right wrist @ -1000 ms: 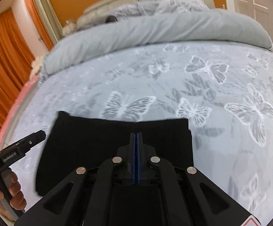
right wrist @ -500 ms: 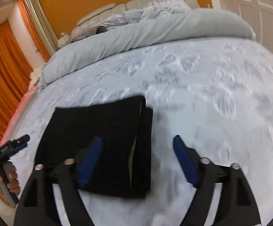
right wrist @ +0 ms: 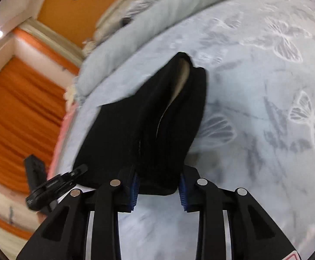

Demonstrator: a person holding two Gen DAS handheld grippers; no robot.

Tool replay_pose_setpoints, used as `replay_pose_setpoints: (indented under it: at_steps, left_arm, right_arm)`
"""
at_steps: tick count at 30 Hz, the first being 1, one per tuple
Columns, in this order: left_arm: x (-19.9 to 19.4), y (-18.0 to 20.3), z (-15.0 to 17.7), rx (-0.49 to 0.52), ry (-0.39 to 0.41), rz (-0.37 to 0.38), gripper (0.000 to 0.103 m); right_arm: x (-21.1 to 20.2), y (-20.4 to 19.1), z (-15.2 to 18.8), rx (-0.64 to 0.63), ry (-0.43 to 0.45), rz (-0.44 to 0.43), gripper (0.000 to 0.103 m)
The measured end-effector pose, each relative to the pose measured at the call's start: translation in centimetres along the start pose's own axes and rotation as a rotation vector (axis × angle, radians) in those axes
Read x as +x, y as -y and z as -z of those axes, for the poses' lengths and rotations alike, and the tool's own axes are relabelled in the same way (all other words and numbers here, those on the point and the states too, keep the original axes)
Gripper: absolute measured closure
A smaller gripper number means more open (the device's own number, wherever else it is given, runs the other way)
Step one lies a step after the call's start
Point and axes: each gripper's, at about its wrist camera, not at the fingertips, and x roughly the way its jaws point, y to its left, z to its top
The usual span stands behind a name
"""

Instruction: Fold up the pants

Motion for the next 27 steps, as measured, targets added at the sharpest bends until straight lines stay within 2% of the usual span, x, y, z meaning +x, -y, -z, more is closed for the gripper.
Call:
replay_pose_setpoints:
  at_steps: [1,3,4,5,6,7,8,9,10,11,12,13,14,15,16,18,20,21,24,26,27]
  left_arm:
    - [-1.5,0.2,0.5,0.013,-0.008,0.013,0.078]
    - [-2.7,-0.1,1.8,0.013,-0.049,0.032,0.077]
    - [-2.5,0.0,3.0,0.024,-0.076,0.005,0.073]
    - [-2.1,0.0,4.2,0.046,-0.084,-0.072,0.071]
    - [-1.9,-0.1,5.1,0.072,-0.078,-0.151,0.071]
    - [-1.8,-0.1,5.8,0.097,-0.066,-0.183,0.067]
    - [-2.6,-0.2,6.2,0.083,-0.049,-0.180,0.067]
    - [-4.0,0.0,6.4,0.058,-0.012,-0.187,0.067]
    - [-4.9,0.5,6.3,0.058,0.020,-0.193,0.061]
    - [-6.5,1.6,6.0,0.079,0.079,-0.207,0.057]
    - [-7.0,2.3,5.8,0.094,0.113,-0.222,0.054]
    - [-7.8,3.8,5.4,0.125,0.170,-0.253,0.047]
    - [-7.7,4.9,5.1,0.148,0.186,-0.270,0.039]
    - [-7.0,5.6,5.0,0.162,0.176,-0.279,0.036]
    - [-6.1,5.9,5.0,0.170,0.160,-0.283,0.035]
    - [-2.6,6.0,5.3,0.191,0.108,-0.358,0.035]
    - [-0.4,4.9,5.6,0.178,0.067,-0.401,0.035]
    - [0.0,4.5,5.9,0.159,0.062,-0.396,0.035]
    - [-0.4,3.9,6.7,0.176,0.063,-0.391,0.035]
    - [-1.0,4.2,6.9,0.188,0.091,-0.409,0.035]
    - [-1.3,4.3,7.1,0.192,0.096,-0.411,0.035]
  right_arm:
    - [-0.9,-0.3,0.4,-0.007,-0.008,-0.006,0.074]
    - [-2.0,0.1,2.2,-0.020,-0.038,0.037,0.071]
    - [-1.6,1.0,3.4,-0.018,-0.075,0.076,0.066]
    - [-0.6,2.1,4.8,-0.024,-0.131,0.148,0.062]
    - [-0.7,2.8,5.4,-0.015,-0.113,0.164,0.057]
    - [-1.6,3.2,5.6,0.018,-0.083,0.139,0.057]
    - [-2.6,2.9,5.6,0.038,-0.064,0.145,0.057]
    - [-4.3,1.7,5.4,0.006,-0.011,0.171,0.064]
    - [-6.1,-0.2,5.4,-0.072,0.071,0.214,0.081]
    - [-6.9,-1.8,5.4,-0.140,0.114,0.255,0.088]
    - [-7.4,-3.9,5.4,-0.223,0.137,0.295,0.099]
    - [-7.1,-5.4,5.3,-0.272,0.133,0.298,0.102]
    - [-6.3,-6.1,5.3,-0.292,0.113,0.290,0.102]
    - [-4.8,-6.4,5.3,-0.305,0.078,0.293,0.102]
    - [-3.0,-6.1,5.4,-0.313,0.044,0.326,0.103]
    - [-0.1,-3.3,5.0,-0.266,-0.001,0.419,0.103]
    - [-1.3,-1.5,5.2,-0.165,0.025,0.354,0.103]
    - [-2.3,-1.8,5.1,-0.130,0.025,0.327,0.103]
    - [-4.1,-5.3,5.4,-0.229,0.084,0.324,0.103]
    - [-3.3,-6.2,5.5,-0.276,0.072,0.340,0.103]
    - [-2.2,-5.9,5.6,-0.291,0.053,0.388,0.103]
